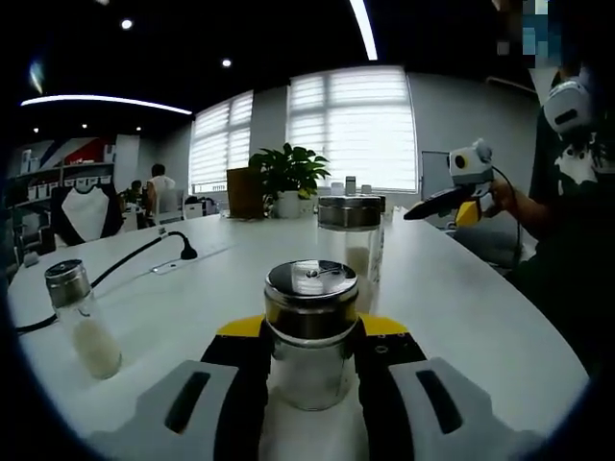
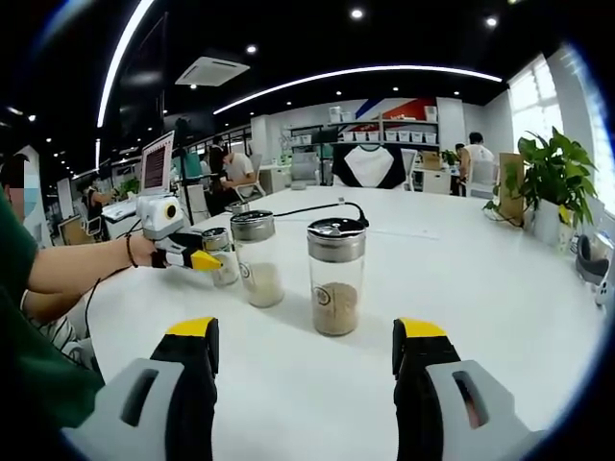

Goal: Rotate the seasoning bottle until the label or dispensing opening points toward the visible target arrow and the bottle remains upright within the marked orientation range

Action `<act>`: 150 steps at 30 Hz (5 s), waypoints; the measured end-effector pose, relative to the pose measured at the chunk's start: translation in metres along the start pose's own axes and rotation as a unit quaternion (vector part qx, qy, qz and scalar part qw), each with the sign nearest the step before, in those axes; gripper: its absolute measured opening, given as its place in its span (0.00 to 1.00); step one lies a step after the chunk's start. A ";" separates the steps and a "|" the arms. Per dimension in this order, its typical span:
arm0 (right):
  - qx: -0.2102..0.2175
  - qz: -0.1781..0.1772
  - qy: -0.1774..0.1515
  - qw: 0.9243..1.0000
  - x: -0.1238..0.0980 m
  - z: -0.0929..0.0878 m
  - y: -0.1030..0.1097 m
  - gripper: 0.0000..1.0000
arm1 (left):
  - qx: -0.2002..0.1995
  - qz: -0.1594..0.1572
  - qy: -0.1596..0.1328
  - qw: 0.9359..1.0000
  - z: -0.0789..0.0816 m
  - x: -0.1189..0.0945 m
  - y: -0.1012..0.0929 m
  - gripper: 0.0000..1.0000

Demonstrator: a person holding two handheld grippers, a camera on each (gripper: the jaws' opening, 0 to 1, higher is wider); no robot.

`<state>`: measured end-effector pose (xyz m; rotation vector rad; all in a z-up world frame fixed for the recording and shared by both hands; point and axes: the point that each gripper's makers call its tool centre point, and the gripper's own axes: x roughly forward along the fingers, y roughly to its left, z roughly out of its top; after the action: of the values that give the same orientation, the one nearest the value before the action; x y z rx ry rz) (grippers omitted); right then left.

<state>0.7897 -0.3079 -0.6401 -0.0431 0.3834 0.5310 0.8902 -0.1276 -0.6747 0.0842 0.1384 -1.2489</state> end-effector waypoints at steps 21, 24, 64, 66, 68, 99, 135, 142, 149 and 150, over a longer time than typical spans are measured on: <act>0.004 -0.001 0.003 1.000 -0.001 -0.002 0.000 0.74 | -0.013 0.028 -0.010 0.999 0.002 -0.003 0.009 0.45; 0.004 -0.001 0.003 1.000 0.000 -0.002 0.000 0.74 | -0.020 0.036 -0.030 0.999 0.012 -0.007 0.012 0.57; 0.001 0.001 0.003 1.000 0.001 0.001 0.001 0.74 | -0.012 0.252 -0.050 0.966 0.052 -0.070 -0.036 0.68; 0.000 0.001 0.004 1.000 0.001 0.001 0.001 0.74 | -0.009 0.266 -0.049 0.963 0.055 -0.074 -0.038 0.68; 0.001 0.002 0.004 1.000 0.002 0.001 0.002 0.74 | -0.009 0.280 -0.050 0.959 0.057 -0.080 -0.038 0.69; 0.012 0.006 -0.004 1.000 0.006 0.000 0.004 0.74 | -0.022 0.386 -0.054 0.921 0.067 -0.116 -0.037 0.79; 0.012 -0.004 -0.012 1.000 -0.003 0.004 0.001 0.73 | -0.056 0.419 -0.048 0.905 0.073 -0.125 0.072 0.77; 0.012 -0.006 -0.012 1.000 -0.005 0.005 0.000 0.73 | -0.064 0.434 -0.028 0.898 0.057 -0.128 0.098 0.77; 0.011 -0.007 -0.013 1.000 -0.005 0.006 0.000 0.73 | -0.064 0.439 0.000 0.896 0.037 -0.119 0.117 0.75; 0.011 -0.007 -0.013 1.000 -0.005 0.006 0.000 0.73 | -0.068 0.440 0.001 0.896 0.035 -0.118 0.119 0.75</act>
<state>0.7876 -0.3098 -0.6325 -0.0181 0.3630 0.5133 0.9691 0.0155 -0.6237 0.0192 0.1629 -0.3283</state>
